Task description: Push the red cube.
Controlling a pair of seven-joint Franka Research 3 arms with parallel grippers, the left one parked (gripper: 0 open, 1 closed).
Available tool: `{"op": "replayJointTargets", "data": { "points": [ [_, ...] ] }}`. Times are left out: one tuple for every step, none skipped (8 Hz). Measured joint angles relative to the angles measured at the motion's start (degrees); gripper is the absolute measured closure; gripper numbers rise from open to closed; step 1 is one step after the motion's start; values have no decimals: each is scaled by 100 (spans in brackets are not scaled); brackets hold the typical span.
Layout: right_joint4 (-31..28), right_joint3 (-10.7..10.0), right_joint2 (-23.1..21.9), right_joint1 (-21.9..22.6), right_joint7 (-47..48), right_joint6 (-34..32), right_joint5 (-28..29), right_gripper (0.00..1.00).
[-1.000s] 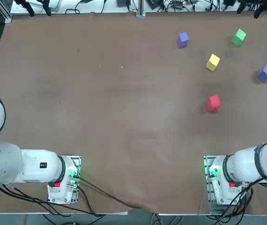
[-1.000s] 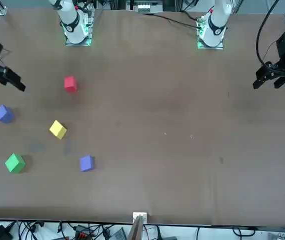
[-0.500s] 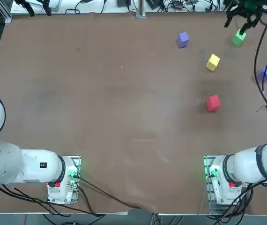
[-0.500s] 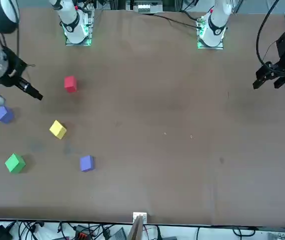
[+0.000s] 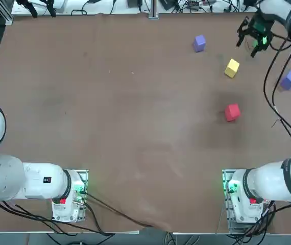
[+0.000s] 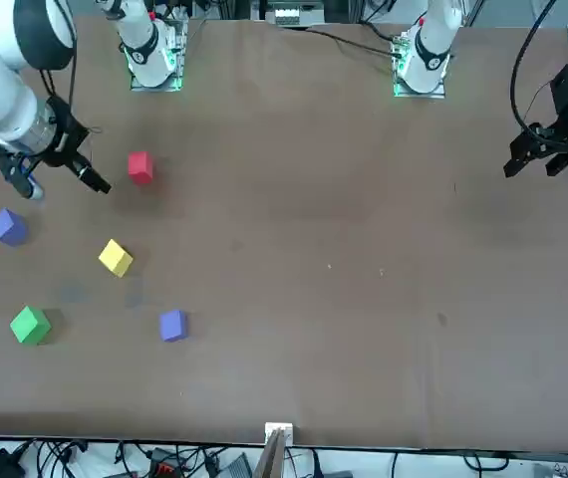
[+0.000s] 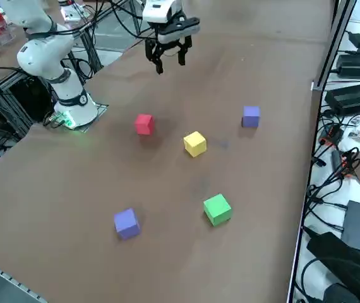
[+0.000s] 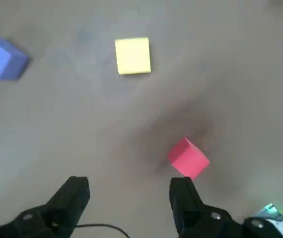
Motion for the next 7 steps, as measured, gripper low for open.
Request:
{"op": "replayJointTargets", "data": {
  "points": [
    [-226,66,-111,3,78,36,0,1],
    [-419,126,-177,12,231,158,0,2],
    [-616,187,-239,20,395,341,0,3],
    [-817,253,-308,22,565,496,0,3],
    [-981,328,-357,25,755,593,0,4],
    [-1107,447,-385,28,1029,684,0,5],
    [-1215,564,-390,37,1339,794,0,6]
  ]
}}
